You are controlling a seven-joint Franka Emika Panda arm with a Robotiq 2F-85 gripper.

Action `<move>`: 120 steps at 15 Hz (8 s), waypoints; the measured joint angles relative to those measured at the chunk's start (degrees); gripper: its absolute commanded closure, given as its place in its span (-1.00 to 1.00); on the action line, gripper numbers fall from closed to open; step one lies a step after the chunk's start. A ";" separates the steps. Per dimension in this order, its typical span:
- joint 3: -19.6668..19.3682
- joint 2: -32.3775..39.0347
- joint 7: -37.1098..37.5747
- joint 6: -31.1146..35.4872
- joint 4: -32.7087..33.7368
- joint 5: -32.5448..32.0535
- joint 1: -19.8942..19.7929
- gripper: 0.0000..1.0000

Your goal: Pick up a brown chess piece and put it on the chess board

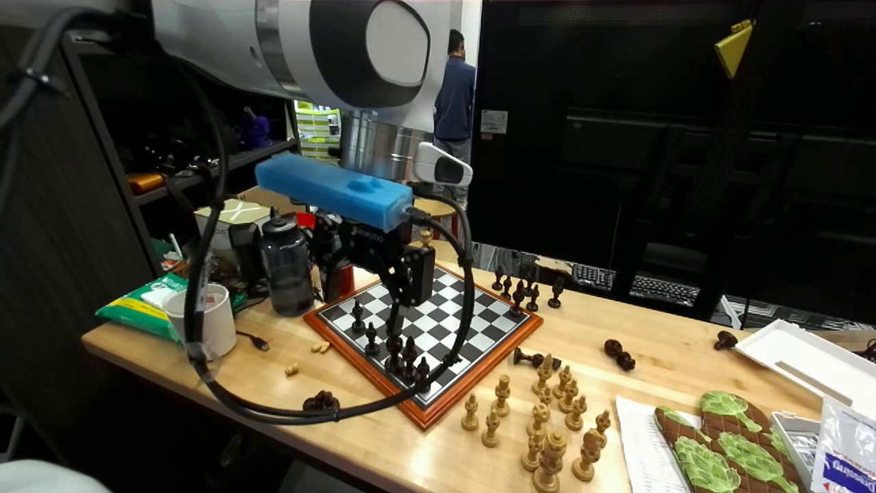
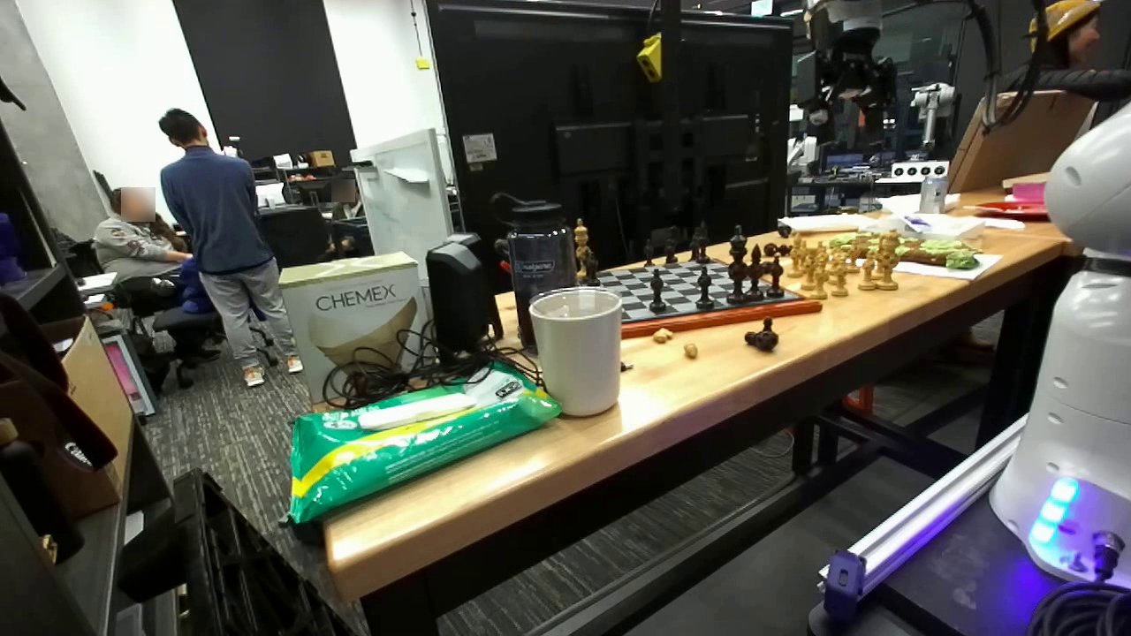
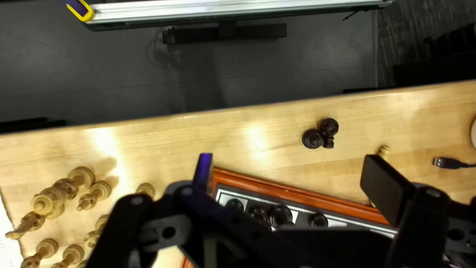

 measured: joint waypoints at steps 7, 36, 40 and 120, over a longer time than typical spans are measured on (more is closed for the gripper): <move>-3.11 0.12 0.14 7.62 -0.38 5.70 -0.92 -1.00; 8.30 8.32 38.12 42.48 1.71 12.48 -4.75 -1.00; 12.41 9.78 46.52 48.03 0.44 11.35 -4.80 -1.00; -6.01 4.56 31.78 21.17 -3.63 -2.71 -20.29 -1.00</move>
